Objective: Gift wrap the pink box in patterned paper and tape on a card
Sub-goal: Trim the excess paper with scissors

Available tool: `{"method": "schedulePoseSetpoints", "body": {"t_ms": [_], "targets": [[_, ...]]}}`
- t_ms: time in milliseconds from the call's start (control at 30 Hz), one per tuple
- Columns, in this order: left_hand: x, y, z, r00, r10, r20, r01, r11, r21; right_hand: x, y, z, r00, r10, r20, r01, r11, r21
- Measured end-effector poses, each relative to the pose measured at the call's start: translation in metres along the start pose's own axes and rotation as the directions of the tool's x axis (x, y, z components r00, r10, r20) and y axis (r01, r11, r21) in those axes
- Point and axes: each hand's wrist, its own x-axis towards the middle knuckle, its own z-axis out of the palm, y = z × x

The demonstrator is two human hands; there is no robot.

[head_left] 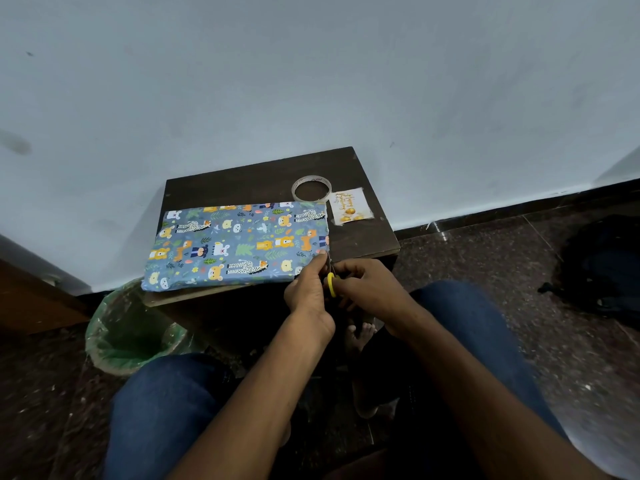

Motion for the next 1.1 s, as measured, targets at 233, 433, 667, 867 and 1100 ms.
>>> {"method": "schedulePoseSetpoints", "body": {"t_ms": [233,433,667,867,1100], "targets": [[0.000,0.000,0.000,1.000,0.015,-0.019,-0.015,1.000,-0.006,0.001,-0.001,0.002,1.000,-0.001,-0.018,0.001,1.000,-0.010],[-0.005,-0.001,0.001,0.999,0.043,-0.025,-0.043,0.999,-0.018,0.002,0.000,0.004,0.999,-0.018,-0.040,0.017,0.999,-0.030],[-0.007,-0.001,0.003,0.999,0.047,-0.022,-0.047,0.999,-0.017,0.003,0.003,0.007,0.999,-0.020,-0.043,0.018,0.999,-0.038],[-0.005,0.000,0.002,0.999,0.045,-0.029,-0.045,0.999,-0.011,0.004,0.003,0.013,0.997,-0.033,-0.071,0.028,0.997,-0.070],[-0.008,0.001,0.002,0.998,0.048,-0.028,-0.049,0.999,-0.018,0.005,0.001,0.013,0.995,-0.046,-0.088,0.039,0.996,-0.081]]}}
